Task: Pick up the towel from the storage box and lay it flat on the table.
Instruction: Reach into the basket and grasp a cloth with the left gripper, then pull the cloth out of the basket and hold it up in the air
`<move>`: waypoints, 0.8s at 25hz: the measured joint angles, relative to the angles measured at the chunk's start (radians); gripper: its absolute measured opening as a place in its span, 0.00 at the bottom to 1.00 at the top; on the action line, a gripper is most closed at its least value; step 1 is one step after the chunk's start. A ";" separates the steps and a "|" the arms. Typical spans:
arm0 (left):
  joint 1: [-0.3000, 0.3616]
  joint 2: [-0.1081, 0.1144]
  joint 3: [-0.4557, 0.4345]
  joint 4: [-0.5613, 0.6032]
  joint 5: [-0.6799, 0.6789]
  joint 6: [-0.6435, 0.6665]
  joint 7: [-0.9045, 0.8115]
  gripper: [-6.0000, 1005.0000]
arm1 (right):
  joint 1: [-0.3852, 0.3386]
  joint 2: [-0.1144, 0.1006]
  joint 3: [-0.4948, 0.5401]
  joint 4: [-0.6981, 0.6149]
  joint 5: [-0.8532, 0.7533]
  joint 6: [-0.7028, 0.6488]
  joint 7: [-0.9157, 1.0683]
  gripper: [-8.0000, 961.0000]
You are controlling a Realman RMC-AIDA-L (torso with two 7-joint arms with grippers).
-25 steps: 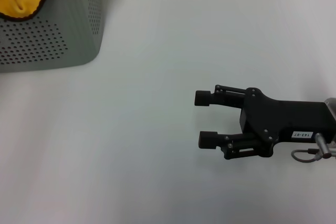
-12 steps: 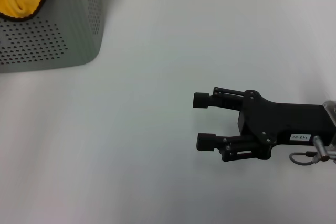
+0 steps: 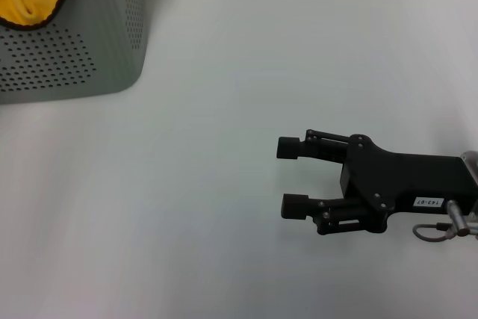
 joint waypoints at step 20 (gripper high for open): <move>0.060 0.005 -0.003 0.046 -0.372 0.053 0.009 0.08 | -0.093 -0.005 0.147 0.003 0.006 -0.126 -0.081 0.85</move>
